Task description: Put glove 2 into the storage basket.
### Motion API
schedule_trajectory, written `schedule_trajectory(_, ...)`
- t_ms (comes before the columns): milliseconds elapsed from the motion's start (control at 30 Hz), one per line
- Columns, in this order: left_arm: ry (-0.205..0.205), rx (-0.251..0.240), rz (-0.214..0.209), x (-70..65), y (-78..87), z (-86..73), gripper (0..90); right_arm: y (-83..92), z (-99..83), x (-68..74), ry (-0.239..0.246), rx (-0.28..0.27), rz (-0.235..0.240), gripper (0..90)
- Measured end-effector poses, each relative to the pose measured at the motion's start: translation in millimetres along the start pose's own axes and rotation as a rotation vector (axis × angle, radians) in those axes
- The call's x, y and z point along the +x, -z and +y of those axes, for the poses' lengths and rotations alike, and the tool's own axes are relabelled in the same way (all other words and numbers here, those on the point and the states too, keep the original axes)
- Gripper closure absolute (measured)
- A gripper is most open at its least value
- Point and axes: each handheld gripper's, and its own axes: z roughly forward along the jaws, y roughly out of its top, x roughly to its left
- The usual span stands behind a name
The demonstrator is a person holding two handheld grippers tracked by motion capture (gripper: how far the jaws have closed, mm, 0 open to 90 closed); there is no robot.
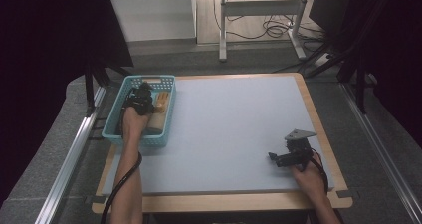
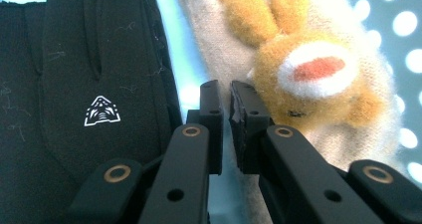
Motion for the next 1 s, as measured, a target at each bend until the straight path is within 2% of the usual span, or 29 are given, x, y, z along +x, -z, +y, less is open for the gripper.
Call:
schedule_trajectory(133,0.015,-0.029,-0.011,8.4,6.6,-4.1,79.3,0.0,0.0,0.0,0.0,0.0,0.0,3.8)
schedule_trajectory(367,0.041,-0.093,-0.006,17.3,23.8,-9.1,68.9,0.0,0.0,0.0,0.0,0.0,0.0,3.8)
schedule_trajectory(600,0.039,-0.131,0.004,23.6,36.5,-15.8,58.3,0.0,0.0,0.0,0.0,0.0,0.0,3.9)
schedule_trajectory(733,0.046,-0.156,-0.016,26.5,41.2,-20.2,52.6,0.0,0.0,0.0,0.0,0.0,0.0,3.8)
schedule_trajectory(1000,0.048,-0.193,-0.032,30.7,49.8,-30.1,47.1,0.0,0.0,0.1,0.0,0.0,0.0,3.8)
